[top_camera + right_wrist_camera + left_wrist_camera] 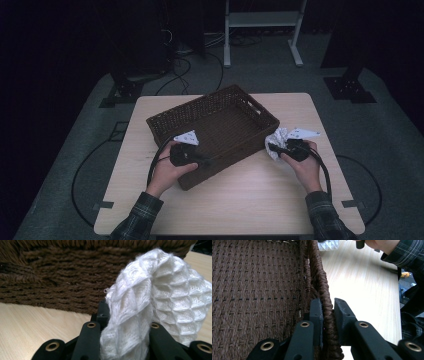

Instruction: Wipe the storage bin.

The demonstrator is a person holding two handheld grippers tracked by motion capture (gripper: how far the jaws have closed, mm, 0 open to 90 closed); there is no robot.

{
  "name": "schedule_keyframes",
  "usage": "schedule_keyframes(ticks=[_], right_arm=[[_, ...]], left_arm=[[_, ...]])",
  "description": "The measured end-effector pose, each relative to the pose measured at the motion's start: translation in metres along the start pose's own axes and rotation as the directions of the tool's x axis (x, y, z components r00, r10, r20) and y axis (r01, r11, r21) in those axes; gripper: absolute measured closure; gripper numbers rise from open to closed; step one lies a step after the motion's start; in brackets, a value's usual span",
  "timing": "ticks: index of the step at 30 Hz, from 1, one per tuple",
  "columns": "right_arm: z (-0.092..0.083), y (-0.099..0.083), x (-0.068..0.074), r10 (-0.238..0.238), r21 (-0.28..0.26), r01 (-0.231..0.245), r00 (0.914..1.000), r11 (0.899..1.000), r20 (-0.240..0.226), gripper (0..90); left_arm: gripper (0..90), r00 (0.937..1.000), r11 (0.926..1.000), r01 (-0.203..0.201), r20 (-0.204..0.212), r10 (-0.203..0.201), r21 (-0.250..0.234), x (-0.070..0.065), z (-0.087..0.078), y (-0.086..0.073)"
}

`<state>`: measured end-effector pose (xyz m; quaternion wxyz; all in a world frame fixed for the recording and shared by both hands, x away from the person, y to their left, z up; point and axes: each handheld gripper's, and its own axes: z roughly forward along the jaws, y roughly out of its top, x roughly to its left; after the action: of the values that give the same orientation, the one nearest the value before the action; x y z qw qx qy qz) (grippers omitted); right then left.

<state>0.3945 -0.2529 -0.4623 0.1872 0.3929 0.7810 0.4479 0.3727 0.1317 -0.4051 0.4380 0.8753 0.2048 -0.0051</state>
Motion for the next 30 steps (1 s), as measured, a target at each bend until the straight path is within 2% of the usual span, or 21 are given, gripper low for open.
schedule_keyframes(ticks=[11, 15, 19, 23, 30], right_arm=[[0.014, -0.011, 0.001, 0.002, 0.066, -0.002, 1.0, 0.998, -0.007, 74.5], [0.016, -0.013, 0.002, 0.007, 0.07, -0.006, 0.9999, 0.997, -0.013, 74.5], [0.008, -0.009, 0.003, 0.009, 0.043, -0.008, 0.9999, 0.999, -0.014, 74.5], [-0.003, 0.0, 0.007, -0.009, -0.005, 0.009, 0.9998, 1.0, -0.016, 74.5], [-0.023, 0.016, 0.013, -0.032, -0.085, 0.031, 0.9994, 0.996, -0.014, 74.5]], left_arm=[[76.9, 1.0, 1.0, 0.0, 0.0, 0.0, 0.0, 0.0, 0.0, 0.0], [76.9, 1.0, 1.0, -0.001, -0.001, 0.001, 0.001, 0.0, 0.0, 0.0], [77.0, 1.0, 1.0, 0.0, 0.0, 0.0, 0.0, 0.0, 0.0, 0.0], [77.0, 1.0, 1.0, 0.0, 0.001, 0.0, 0.0, 0.0, 0.0, 0.0], [77.0, 1.0, 1.0, 0.0, 0.001, 0.0, 0.0, 0.0, 0.0, 0.0]])
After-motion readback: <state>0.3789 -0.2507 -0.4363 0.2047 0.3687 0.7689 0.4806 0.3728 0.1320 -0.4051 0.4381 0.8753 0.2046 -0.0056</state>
